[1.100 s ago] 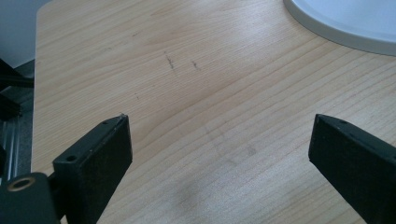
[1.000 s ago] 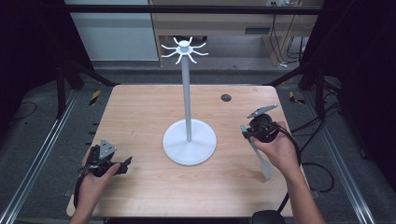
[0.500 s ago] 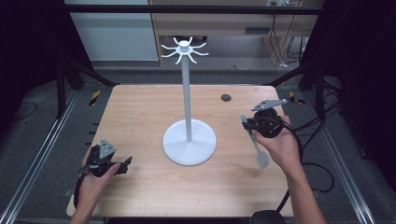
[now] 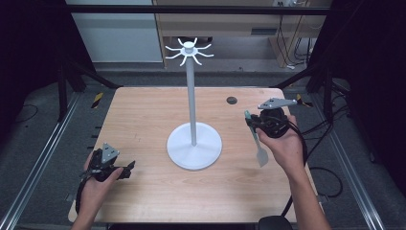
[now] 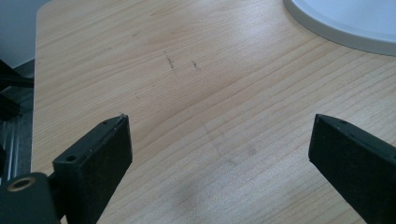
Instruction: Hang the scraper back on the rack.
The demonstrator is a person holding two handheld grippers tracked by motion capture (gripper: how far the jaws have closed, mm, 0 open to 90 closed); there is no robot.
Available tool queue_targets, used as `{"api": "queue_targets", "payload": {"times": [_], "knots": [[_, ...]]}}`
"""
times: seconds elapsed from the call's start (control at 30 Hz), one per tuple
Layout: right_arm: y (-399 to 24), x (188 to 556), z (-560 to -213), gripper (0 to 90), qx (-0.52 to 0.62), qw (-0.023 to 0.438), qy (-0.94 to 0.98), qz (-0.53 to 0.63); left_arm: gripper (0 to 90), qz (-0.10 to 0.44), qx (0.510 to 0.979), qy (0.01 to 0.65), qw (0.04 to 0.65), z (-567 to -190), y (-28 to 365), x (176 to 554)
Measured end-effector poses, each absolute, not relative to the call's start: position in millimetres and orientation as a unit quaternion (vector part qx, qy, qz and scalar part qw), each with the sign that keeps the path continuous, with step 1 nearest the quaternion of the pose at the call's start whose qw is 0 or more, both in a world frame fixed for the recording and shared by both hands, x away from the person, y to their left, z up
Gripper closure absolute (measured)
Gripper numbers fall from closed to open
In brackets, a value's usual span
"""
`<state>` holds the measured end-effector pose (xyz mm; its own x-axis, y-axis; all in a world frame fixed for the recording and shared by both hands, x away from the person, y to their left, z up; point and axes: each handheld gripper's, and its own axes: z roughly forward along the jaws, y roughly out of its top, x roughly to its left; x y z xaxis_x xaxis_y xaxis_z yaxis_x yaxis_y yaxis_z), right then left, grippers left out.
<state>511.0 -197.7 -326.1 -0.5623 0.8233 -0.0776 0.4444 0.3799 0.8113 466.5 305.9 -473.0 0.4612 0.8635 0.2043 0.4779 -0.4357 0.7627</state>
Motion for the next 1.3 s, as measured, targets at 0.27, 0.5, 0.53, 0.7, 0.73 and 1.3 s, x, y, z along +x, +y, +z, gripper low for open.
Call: {"api": "queue_targets", "payload": {"times": [0.27, 0.5, 0.53, 0.7, 0.73, 1.3], "knots": [[-190, 508, -318, 74.6, 0.390, 0.256, 0.783, 0.411, 5.8, 0.300, 0.793, 0.422, 0.320, -473, 306, 466], [-187, 507, -312, 74.6, 0.391, 0.256, 0.772, 0.430, 5.8, 0.300, 0.793, 0.422, 0.320, -473, 306, 467], [-186, 507, -311, 74.5, 0.390, 0.255, 0.773, 0.432, 5.8, 0.300, 0.793, 0.422, 0.320, -473, 306, 467], [-181, 504, -306, 74.5, 0.382, 0.255, 0.770, 0.442, 5.8, 0.300, 0.792, 0.425, 0.321, -473, 306, 466], [-181, 504, -305, 74.5, 0.381, 0.256, 0.769, 0.443, 5.8, 0.300, 0.791, 0.425, 0.321, -473, 307, 466], [-170, 502, -272, 74.5, 0.363, 0.272, 0.753, 0.476, 5.8, 0.301, 0.791, 0.424, 0.321, -473, 307, 465]]}}
